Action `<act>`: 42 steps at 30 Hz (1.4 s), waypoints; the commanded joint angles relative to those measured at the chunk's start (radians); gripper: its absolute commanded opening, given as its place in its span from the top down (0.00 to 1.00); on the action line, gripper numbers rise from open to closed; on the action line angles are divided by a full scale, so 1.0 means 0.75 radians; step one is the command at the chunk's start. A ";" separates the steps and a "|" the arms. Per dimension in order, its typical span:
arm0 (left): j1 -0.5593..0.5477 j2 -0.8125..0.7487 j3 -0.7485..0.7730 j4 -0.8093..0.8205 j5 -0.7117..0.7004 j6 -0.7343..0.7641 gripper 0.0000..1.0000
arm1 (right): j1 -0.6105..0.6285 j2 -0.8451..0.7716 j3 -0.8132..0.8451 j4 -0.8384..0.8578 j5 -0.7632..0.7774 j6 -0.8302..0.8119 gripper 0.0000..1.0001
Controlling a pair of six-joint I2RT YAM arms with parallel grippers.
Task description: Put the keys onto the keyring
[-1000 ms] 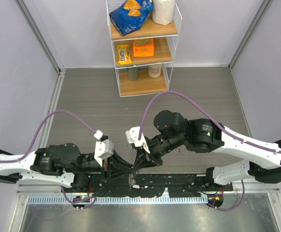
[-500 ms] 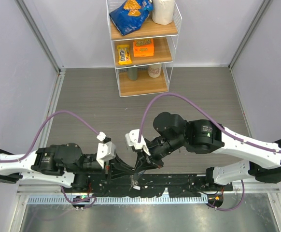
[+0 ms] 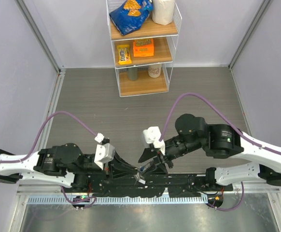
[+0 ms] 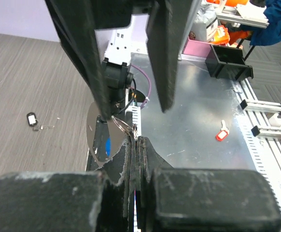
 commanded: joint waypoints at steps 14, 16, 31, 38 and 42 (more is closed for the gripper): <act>-0.005 -0.107 -0.170 0.534 0.336 0.221 1.00 | -0.003 -0.347 -0.288 0.272 0.255 0.102 0.45; -0.005 -0.107 -0.170 0.559 0.387 0.236 1.00 | -0.003 -0.376 -0.329 0.293 0.239 0.108 0.45; -0.005 -0.032 -0.096 0.555 0.523 0.244 1.00 | -0.005 -0.530 -0.409 0.278 0.410 0.122 0.45; -0.005 -0.066 -0.155 0.546 0.363 0.228 1.00 | -0.032 -0.489 -0.454 0.207 0.927 0.231 0.44; -0.005 -0.095 -0.206 0.536 0.286 0.222 1.00 | -0.203 -0.430 -0.533 0.201 0.974 0.335 0.48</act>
